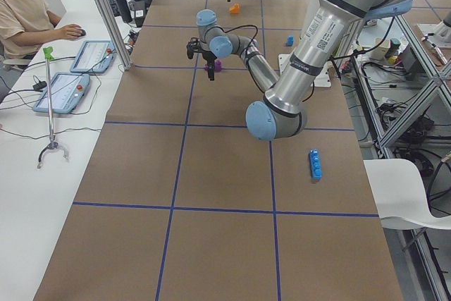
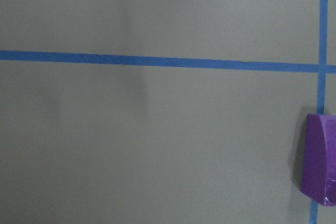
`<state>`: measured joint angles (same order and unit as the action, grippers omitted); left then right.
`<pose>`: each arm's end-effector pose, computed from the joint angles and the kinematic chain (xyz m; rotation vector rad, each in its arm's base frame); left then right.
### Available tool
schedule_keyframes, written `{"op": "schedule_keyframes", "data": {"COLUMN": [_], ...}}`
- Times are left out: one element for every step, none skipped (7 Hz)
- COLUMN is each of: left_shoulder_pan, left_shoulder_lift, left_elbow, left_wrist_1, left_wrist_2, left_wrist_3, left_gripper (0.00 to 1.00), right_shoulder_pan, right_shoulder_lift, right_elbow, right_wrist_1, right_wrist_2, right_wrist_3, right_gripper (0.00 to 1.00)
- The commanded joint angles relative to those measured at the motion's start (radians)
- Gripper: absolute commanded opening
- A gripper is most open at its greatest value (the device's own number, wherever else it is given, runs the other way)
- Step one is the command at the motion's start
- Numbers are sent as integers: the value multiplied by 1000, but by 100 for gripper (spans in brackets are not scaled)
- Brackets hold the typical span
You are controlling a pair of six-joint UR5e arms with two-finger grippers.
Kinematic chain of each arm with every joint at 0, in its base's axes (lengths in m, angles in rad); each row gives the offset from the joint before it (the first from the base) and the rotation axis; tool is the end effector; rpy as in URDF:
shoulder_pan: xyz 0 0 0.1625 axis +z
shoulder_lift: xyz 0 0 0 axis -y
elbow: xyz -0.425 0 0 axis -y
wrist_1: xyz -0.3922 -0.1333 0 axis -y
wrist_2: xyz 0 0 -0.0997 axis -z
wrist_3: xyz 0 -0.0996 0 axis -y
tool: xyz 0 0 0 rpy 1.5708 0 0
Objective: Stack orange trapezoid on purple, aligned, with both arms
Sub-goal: 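Lower the right gripper onto the orange trapezoid block and grasp it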
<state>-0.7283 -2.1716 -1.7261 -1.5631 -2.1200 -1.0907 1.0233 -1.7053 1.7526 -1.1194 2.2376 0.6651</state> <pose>0.4358 -0.4976 0.2384 -0.0162 0.8955 -0.0259 -0.1781 -0.4299 0.5862 0.0224 -0.8090 -0.0551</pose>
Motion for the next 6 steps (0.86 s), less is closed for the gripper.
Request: {"op": "schedule_keyframes", "data": {"left_shoulder_pan": [0,0,0,0,0,0], "left_shoulder_lift": [1,1,1,1,1,1], "left_elbow": [0,-1,-1,-1,-1,-1], "left_wrist_1": [0,0,0,0,0,-2], "left_wrist_2": [0,0,0,0,0,0], "left_wrist_3": [0,0,0,0,0,0], "left_gripper": [100,100,100,100,100,100], "right_shoulder_pan": [-87,-98,-113,-130,-149,-149], "right_shoulder_lift": [-4,-4,-11,-11,-11,-17], "right_elbow": [-45,-47,-60,-73,-73,-71], "right_wrist_1": [136,141,141,147,147,156], "right_wrist_2": [-23,-23,-24,-27,-41,-38], "right_wrist_3": [109,114,108,105,103,103], "right_gripper": [99,99,99,99,96,38]}}
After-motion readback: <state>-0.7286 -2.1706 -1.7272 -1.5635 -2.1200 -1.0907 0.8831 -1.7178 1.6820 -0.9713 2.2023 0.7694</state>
